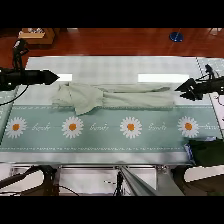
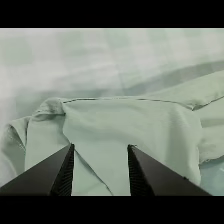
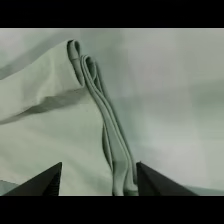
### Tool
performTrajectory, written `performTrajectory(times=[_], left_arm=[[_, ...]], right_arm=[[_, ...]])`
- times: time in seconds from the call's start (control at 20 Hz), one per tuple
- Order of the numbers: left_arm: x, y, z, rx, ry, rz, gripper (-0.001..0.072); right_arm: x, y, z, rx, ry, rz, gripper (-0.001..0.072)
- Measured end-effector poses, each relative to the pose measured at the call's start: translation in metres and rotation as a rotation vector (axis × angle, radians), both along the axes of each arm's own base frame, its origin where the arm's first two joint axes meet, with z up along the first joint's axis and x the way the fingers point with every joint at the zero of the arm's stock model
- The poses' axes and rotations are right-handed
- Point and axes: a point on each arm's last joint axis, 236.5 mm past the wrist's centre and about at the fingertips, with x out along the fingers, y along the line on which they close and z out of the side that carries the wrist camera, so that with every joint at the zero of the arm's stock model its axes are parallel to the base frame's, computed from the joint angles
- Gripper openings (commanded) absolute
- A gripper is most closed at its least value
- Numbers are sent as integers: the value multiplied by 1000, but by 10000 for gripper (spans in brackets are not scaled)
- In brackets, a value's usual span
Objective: Fold the shirts.
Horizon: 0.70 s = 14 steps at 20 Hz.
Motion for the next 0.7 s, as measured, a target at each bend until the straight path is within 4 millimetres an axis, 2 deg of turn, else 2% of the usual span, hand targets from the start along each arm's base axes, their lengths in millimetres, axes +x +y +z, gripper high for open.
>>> performTrajectory(times=[0.1,0.25,0.3,0.35,0.4,0.45,0.5,0.55,0.6,0.65,0.7], left_arm=[[-2,-4,0,-1,4,-14,413],[-4,-8,0,-2,9,-27,413],[-4,-9,0,-2,10,-29,412],[-5,-10,0,-3,11,-33,413],[-5,-12,0,-3,11,-36,413],[-5,-13,0,-5,13,-37,412],[-6,-15,0,-8,15,-39,370],[-6,-16,0,-14,18,-38,258],[-6,-18,1,-27,22,-32,116],[-6,-21,3,-43,27,-26,33],[-6,-25,5,-66,33,-23,27]], right_arm=[[5,12,-15,7,23,2,548],[8,40,-30,38,58,31,528],[9,52,-34,49,66,46,416],[10,61,-39,40,69,67,193],[10,68,-44,33,73,83,23],[9,77,-46,32,78,104,26],[11,83,-45,31,67,118,25],[12,88,-42,29,49,135,25],[14,90,-36,20,26,149,25],[17,93,-24,27,-8,156,25],[21,95,-9,27,-46,158,25]])
